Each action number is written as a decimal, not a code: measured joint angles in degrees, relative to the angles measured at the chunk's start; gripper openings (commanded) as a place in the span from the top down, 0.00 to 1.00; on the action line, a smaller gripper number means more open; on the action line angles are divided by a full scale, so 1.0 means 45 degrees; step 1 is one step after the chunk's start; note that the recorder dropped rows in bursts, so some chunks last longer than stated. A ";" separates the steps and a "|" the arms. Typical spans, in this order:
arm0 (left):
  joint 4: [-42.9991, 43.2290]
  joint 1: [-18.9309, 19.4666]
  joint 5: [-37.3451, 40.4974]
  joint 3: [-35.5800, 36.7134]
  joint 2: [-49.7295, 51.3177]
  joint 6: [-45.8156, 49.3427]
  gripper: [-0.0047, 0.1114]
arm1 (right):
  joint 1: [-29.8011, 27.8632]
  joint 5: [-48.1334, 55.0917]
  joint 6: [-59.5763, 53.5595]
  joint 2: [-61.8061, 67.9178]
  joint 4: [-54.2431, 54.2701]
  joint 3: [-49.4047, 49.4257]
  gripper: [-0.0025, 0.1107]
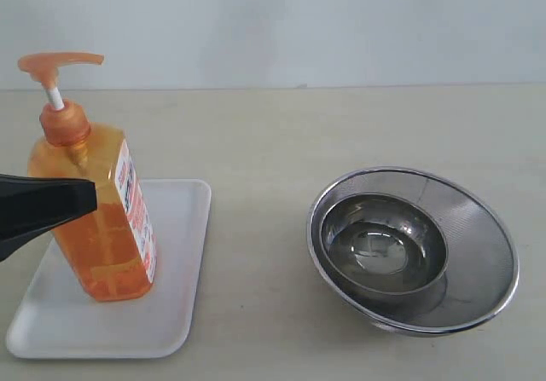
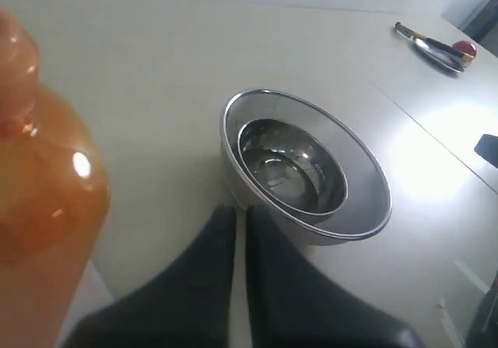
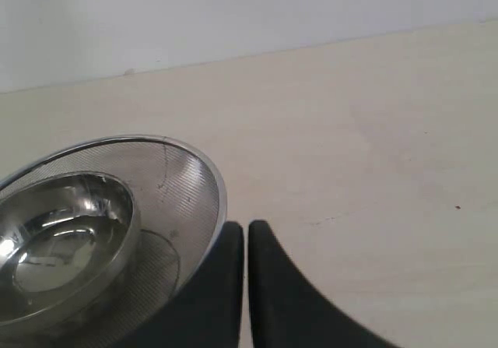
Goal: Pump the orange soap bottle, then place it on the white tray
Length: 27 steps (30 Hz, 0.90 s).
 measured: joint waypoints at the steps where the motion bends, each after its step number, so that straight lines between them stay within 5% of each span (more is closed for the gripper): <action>1: 0.0000 0.0000 -0.0104 0.0000 -0.0283 0.0000 0.92 | 0.0000 0.0000 0.0000 0.0000 0.0000 0.0000 0.98; 14: 0.0159 0.0000 -0.2320 0.0516 -0.7548 0.0000 0.92 | 0.0000 0.0000 0.0000 0.0000 0.0000 0.0000 0.98; 23: 0.0297 0.0000 -1.0710 0.3832 -1.1137 0.0000 0.92 | 0.0000 0.0000 0.0000 -0.0021 0.0000 0.0000 0.98; 27: 0.0297 0.0000 -1.2444 0.4339 -1.1165 0.0000 0.92 | 0.0000 0.0000 0.0000 -0.0021 0.0000 0.0000 0.98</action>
